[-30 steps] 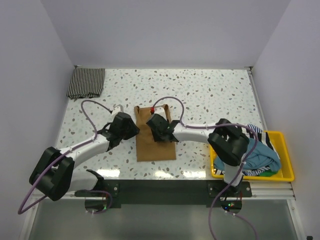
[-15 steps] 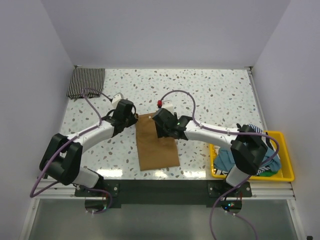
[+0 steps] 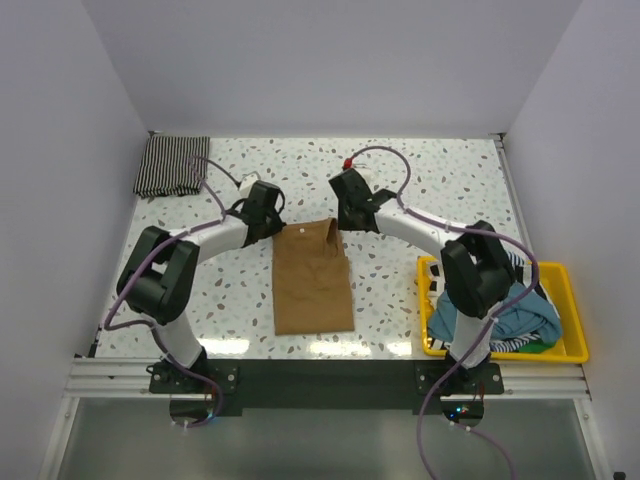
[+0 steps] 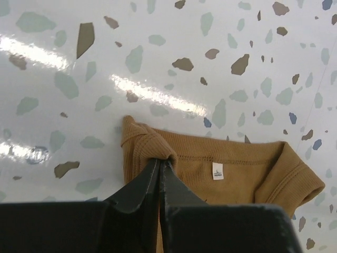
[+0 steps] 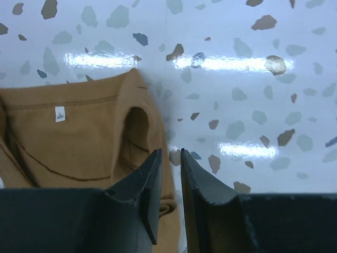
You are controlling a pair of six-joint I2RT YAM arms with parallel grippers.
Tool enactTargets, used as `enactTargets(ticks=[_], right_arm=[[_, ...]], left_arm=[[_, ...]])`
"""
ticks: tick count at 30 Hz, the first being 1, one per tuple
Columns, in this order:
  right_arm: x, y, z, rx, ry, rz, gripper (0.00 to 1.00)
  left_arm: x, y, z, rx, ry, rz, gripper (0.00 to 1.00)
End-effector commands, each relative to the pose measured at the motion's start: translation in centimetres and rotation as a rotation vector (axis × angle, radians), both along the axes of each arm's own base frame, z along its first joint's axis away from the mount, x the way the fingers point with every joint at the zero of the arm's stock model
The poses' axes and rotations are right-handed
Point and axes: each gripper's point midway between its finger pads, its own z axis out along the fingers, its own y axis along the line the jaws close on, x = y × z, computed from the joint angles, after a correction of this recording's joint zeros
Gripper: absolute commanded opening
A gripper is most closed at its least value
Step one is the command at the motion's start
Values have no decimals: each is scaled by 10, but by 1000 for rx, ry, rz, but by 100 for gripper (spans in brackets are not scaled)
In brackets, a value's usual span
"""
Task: Fold and stack the tank tops
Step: Fold the tank top
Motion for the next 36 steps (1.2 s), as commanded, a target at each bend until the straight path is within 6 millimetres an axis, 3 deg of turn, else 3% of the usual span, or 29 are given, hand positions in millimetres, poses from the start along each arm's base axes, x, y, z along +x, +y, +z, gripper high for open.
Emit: enactTargets(ticks=[1, 3, 4, 12, 20, 23, 30, 36], right_arm=[[21, 26, 7, 66, -16, 57, 24], [27, 31, -8, 64, 12, 59, 24], [33, 37, -4, 82, 2, 65, 23], [51, 68, -35, 142, 53, 78, 21], [51, 67, -69, 132, 96, 32, 17], [51, 65, -72, 116, 98, 26, 17], [65, 61, -50, 83, 52, 15, 17], [62, 61, -18, 112, 15, 38, 25]], left_arm=[[30, -14, 13, -30, -76, -55, 6], [37, -19, 13, -39, -83, -77, 5], [36, -22, 7, -43, -67, -91, 5], [46, -39, 7, -104, -100, -145, 4], [48, -47, 2, -128, -100, -172, 8], [48, -50, 1, -135, -100, -187, 12], [65, -66, 37, -153, -181, -275, 20], [78, -69, 98, -157, -289, -287, 29]])
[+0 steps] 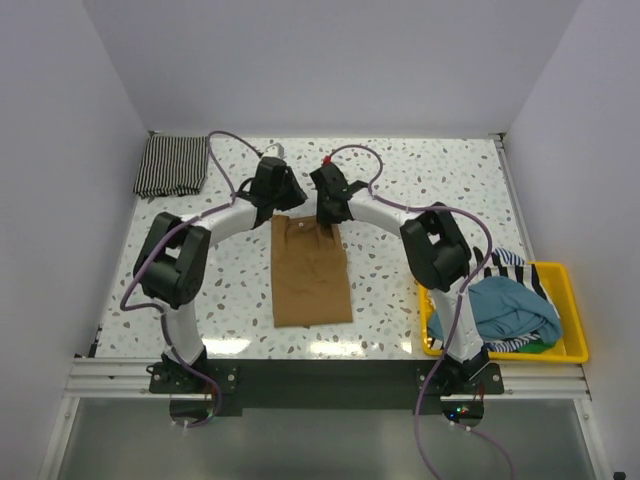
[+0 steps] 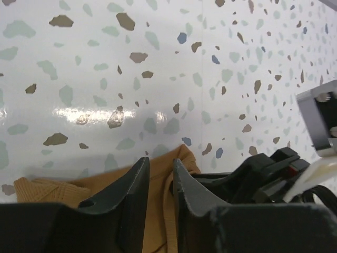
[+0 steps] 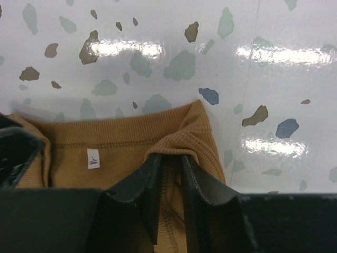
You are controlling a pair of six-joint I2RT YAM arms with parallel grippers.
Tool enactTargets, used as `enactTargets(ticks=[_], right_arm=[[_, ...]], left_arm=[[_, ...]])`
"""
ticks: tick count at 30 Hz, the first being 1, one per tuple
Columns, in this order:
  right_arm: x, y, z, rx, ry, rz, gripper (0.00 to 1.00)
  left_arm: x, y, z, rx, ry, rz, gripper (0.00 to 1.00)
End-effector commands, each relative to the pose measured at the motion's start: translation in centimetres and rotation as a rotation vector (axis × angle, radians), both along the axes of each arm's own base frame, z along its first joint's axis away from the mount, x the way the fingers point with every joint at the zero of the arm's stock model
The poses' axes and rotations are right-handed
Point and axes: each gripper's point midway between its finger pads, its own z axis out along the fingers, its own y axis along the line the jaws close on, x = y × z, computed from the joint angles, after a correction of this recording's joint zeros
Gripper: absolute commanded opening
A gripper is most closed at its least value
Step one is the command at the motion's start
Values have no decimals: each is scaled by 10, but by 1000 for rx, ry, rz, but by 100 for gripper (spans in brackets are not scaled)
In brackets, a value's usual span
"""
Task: Fold and stack the tank tops
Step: Fold the tank top
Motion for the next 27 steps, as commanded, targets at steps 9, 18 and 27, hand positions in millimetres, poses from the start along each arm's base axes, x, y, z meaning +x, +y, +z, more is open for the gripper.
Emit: enactTargets(ticks=[9, 18, 27], right_arm=[[-13, -10, 80, 44, -55, 37, 34], [-45, -36, 87, 7, -33, 26, 33], [-158, -83, 60, 76, 55, 33, 38]], left_arm=[[-46, 45, 75, -8, -50, 134, 36], [-137, 68, 40, 8, 44, 127, 46], [-233, 73, -7, 13, 185, 53, 55]])
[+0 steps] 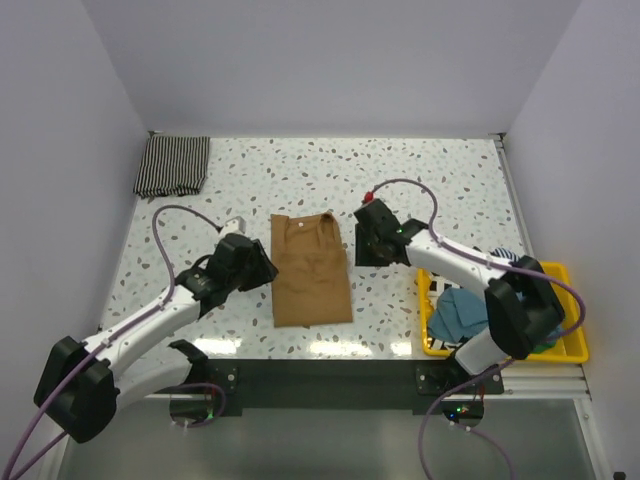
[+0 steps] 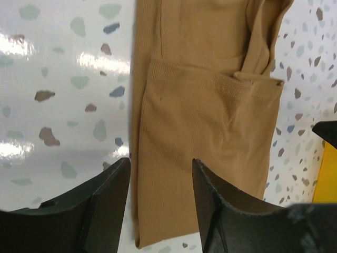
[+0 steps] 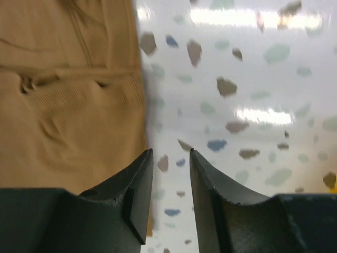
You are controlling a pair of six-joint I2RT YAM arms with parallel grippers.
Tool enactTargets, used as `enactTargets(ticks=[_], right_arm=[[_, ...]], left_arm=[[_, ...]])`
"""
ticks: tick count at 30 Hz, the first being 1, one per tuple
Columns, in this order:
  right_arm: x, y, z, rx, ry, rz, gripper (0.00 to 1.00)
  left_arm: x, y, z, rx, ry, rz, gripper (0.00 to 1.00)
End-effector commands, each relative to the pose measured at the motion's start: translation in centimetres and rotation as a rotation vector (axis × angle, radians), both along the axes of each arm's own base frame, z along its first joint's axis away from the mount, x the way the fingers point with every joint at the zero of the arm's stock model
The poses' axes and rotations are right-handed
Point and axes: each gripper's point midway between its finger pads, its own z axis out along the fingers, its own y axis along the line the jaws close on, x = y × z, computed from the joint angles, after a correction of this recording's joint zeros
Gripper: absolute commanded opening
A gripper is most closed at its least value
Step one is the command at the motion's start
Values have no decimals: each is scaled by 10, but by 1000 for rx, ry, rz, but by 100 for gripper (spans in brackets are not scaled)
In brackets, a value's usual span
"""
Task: Fold and stack the tank tops
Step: Fold the tank top
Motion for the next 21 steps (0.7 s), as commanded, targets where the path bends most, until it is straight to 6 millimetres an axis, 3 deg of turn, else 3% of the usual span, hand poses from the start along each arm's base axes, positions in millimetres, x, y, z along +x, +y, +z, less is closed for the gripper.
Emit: enactTargets(ticks=[1, 2, 4, 5, 8, 14, 21], right_arm=[[-35, 7, 13, 101, -15, 16, 39], [-52, 3, 1, 100, 18, 9, 39], [-75, 12, 1, 127, 25, 40, 41], [-89, 11, -9, 131, 55, 26, 44], [-114, 18, -22, 195, 97, 16, 47], [-136, 20, -36, 272, 146, -23, 47], [-144, 28, -44, 348, 174, -50, 49]], left_arm=[[-31, -5, -13, -34, 69, -21, 56], [-37, -6, -17, -35, 85, -29, 57], [-52, -13, -25, -61, 130, -60, 57], [-56, -16, -27, -75, 140, -71, 57], [-73, -23, -36, -105, 188, -98, 57], [-93, -25, -53, -147, 244, -102, 58], [-115, -22, -78, -159, 343, -72, 57]])
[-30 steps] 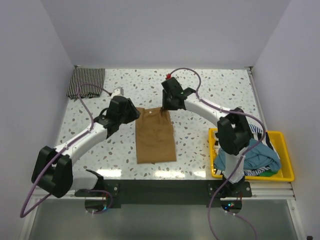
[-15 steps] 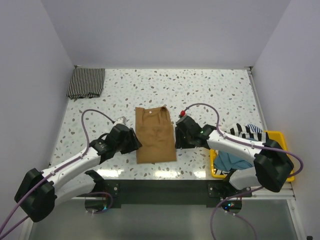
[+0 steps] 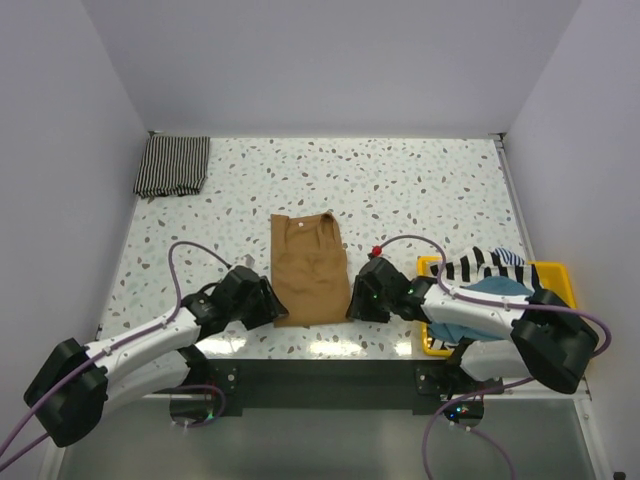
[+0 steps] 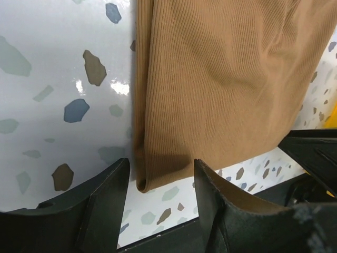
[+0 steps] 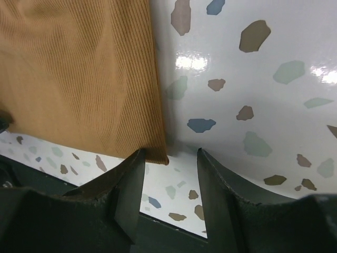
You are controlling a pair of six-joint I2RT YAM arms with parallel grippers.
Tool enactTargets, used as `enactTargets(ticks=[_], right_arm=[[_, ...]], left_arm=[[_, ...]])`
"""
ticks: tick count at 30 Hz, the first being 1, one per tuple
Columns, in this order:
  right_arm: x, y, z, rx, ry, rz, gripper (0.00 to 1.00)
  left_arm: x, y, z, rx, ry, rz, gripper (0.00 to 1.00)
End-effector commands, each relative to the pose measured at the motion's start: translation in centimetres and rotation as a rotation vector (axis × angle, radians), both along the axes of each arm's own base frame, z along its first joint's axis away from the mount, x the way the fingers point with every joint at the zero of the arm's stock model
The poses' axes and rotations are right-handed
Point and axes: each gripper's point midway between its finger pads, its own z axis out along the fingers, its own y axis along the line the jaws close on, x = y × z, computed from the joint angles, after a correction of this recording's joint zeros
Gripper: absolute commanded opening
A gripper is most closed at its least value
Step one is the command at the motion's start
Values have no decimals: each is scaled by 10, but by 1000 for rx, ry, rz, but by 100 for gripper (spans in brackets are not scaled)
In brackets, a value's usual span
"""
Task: Fold and stack the tank tops
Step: Fold the tank top
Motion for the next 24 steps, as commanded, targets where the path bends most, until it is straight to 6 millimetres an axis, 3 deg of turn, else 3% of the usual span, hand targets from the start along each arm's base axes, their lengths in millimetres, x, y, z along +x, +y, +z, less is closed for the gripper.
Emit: enactTargets(ticks=[1, 16, 24], right_arm=[[1, 17, 9, 116, -4, -47, 49], [-8, 8, -5, 145, 24, -116, 48], [-7, 10, -15, 142, 32, -121, 44]], left_arm=[[-16, 2, -15, -12, 75, 29, 57], [-28, 5, -6, 6, 123, 58, 47], [-29, 8, -19, 29, 139, 72, 49]])
